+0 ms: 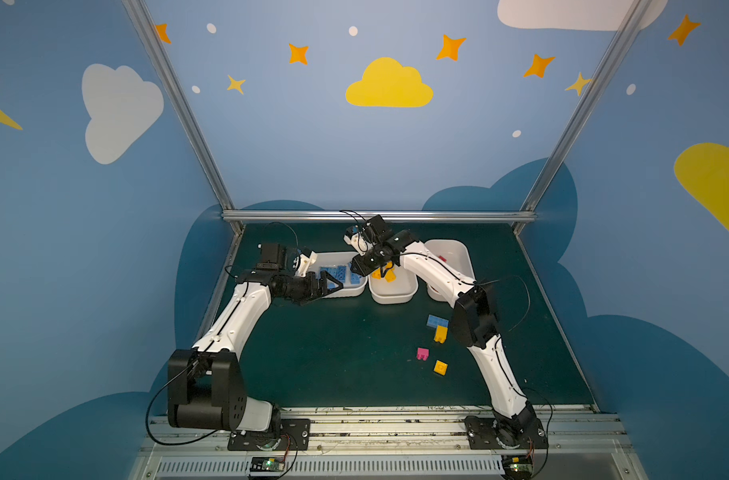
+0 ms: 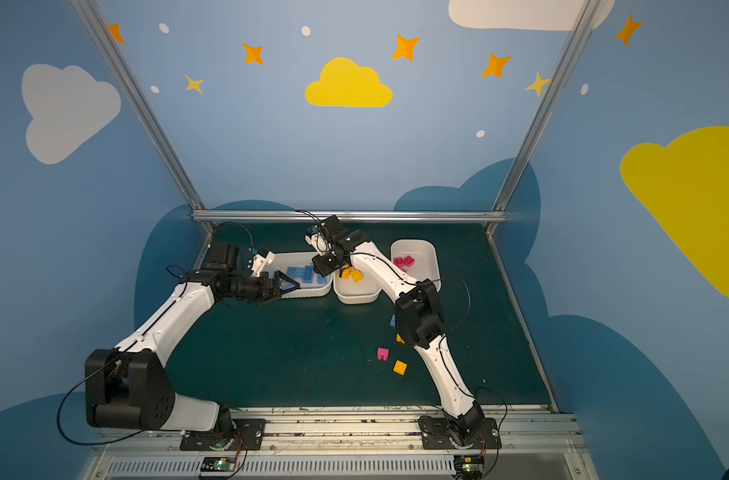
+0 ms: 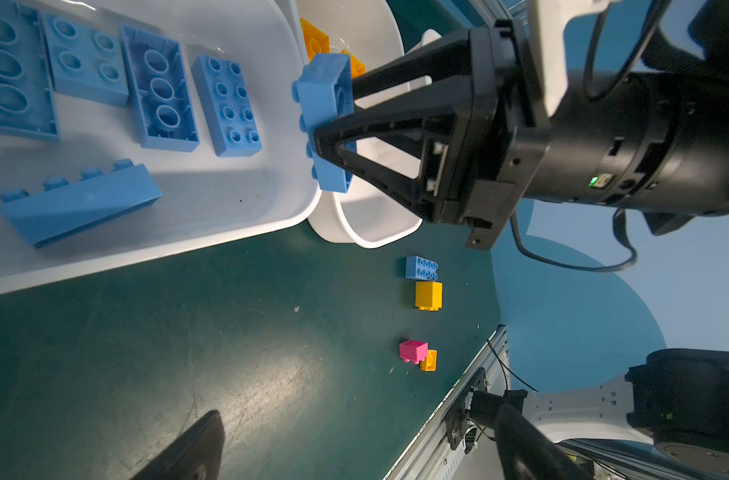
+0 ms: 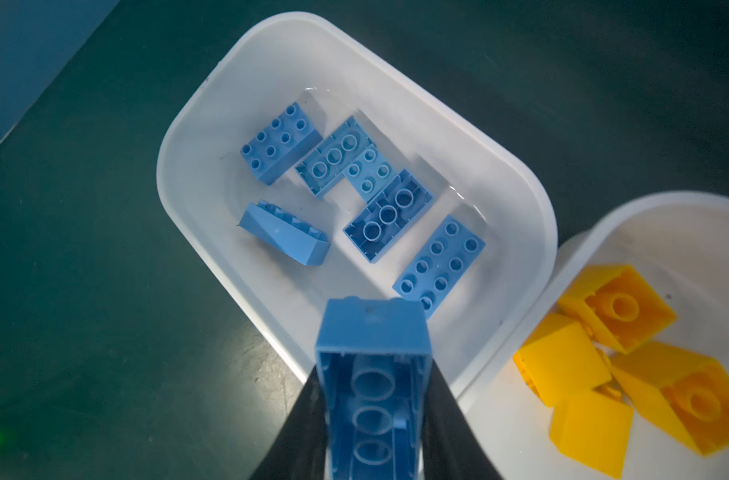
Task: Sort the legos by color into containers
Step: 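Carry the blue brick into the nearest bin and open the right gripper, then move the right gripper to the loose bricks and grasp a blue 2x2 brick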
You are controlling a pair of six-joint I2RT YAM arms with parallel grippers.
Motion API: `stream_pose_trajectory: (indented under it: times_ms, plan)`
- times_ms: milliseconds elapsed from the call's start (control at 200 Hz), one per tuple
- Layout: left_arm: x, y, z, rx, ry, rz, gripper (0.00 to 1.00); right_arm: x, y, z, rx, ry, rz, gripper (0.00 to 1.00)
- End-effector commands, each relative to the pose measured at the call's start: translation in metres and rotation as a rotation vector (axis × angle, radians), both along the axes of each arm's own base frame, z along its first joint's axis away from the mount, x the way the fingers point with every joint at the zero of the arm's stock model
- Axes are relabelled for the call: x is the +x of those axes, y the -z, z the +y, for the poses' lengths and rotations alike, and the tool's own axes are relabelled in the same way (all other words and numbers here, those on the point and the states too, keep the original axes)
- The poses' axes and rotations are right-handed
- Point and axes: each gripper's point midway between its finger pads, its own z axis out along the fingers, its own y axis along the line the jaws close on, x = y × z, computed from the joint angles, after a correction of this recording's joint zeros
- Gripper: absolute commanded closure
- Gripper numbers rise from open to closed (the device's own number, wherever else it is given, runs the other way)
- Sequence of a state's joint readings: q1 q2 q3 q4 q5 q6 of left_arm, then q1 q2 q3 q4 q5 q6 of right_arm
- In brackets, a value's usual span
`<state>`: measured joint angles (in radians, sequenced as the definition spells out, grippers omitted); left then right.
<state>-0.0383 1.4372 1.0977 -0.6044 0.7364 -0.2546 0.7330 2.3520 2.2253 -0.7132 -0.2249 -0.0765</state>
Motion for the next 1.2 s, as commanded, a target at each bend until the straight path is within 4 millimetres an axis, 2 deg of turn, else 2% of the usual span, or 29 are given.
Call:
stream_pose_trajectory:
  times_ms: [0, 305, 360, 456, 536, 651, 741, 866, 1031, 1196]
  plan:
    - [-0.004, -0.008, 0.003, 0.002, 0.006, -0.019, 0.00, 0.004, -0.003, 0.022, 0.072, -0.155, -0.139, 0.75]
    - [-0.006, -0.003, 0.006, 0.001, 0.000, -0.006, 0.01, 0.001, 0.025, 0.039, 0.055, -0.239, -0.106, 0.72]
    - [-0.007, -0.002, 0.007, 0.002, -0.002, -0.004, 0.01, -0.004, 0.026, 0.041, 0.062, -0.258, -0.088, 0.68]
    - [-0.006, -0.001, 0.007, 0.000, -0.001, 0.000, 0.01, -0.014, 0.026, 0.041, 0.067, -0.286, -0.058, 0.52]
    - [-0.006, 0.000, 0.006, -0.003, -0.001, 0.004, 0.00, -0.018, 0.022, 0.038, 0.069, -0.293, -0.050, 0.43]
    - [-0.005, -0.001, 0.006, -0.007, 0.000, 0.002, 0.00, -0.019, 0.001, 0.028, 0.094, -0.286, -0.068, 0.39]
    - [-0.005, -0.002, 0.006, -0.008, 0.000, 0.001, 0.00, -0.022, -0.022, 0.011, 0.119, -0.261, -0.047, 0.39]
    - [-0.005, -0.003, 0.004, -0.019, 0.005, 0.001, 0.01, -0.035, -0.045, -0.025, 0.114, -0.142, 0.038, 0.38]
    - [-0.005, -0.002, 0.003, -0.029, 0.006, 0.008, 0.01, -0.072, -0.039, -0.086, 0.026, -0.019, 0.096, 0.36]
    - [-0.006, -0.001, 0.000, -0.039, 0.013, 0.013, 0.01, -0.107, -0.014, -0.155, -0.150, 0.046, 0.103, 0.34]
